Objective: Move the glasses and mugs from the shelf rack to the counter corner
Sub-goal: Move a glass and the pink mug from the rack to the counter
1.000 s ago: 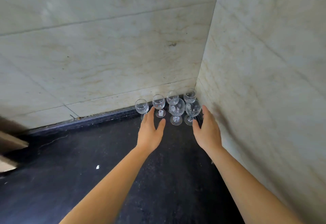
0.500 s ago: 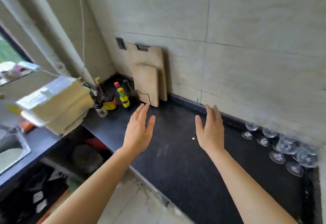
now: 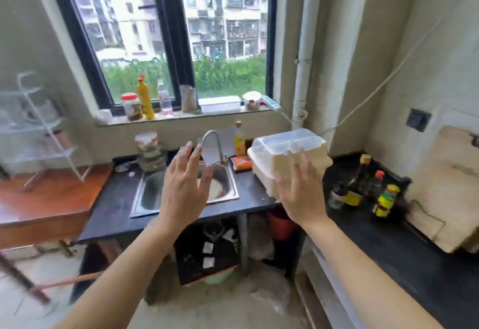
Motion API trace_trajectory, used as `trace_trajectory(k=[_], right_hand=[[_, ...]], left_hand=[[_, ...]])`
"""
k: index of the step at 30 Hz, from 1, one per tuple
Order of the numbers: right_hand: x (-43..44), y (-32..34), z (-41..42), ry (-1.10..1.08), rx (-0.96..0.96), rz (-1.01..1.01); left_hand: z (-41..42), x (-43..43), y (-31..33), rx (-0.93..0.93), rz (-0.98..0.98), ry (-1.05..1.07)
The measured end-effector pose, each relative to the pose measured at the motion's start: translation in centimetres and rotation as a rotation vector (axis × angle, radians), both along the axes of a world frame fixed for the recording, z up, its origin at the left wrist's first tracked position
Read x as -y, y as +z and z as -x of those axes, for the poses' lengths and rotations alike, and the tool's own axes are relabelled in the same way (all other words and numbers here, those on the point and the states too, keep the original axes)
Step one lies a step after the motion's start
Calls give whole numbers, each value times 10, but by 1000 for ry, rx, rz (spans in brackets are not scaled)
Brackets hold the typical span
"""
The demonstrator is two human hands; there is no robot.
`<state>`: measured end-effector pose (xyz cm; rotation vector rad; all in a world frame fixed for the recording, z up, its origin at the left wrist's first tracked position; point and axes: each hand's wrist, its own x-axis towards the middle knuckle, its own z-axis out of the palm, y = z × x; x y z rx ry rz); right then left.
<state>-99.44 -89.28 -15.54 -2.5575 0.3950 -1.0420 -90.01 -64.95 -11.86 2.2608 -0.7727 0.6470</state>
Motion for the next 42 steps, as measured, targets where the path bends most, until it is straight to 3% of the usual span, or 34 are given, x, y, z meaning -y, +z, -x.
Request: trace_trajectory(k=[8, 17, 25, 30, 36, 42], right_hand=[[-149, 9, -196, 312, 20, 31], [-227, -6, -388, 548, 39, 33], [-296, 9, -571, 740, 49, -7], [-372, -10, -634, 856, -3, -31], [-458, -37, -689, 900, -85, -22], [-536, -63, -749, 757, -170, 8]], left_hand=[[-130, -160, -1, -34, 42, 304], [-275, -230, -16, -22, 10, 493], [-393, -300, 8, -27, -71, 700], [-433, -368, -7, -83, -113, 855], [-497, -455, -40, -181, -110, 858], [-586, -544, -77, -271, -45, 722]])
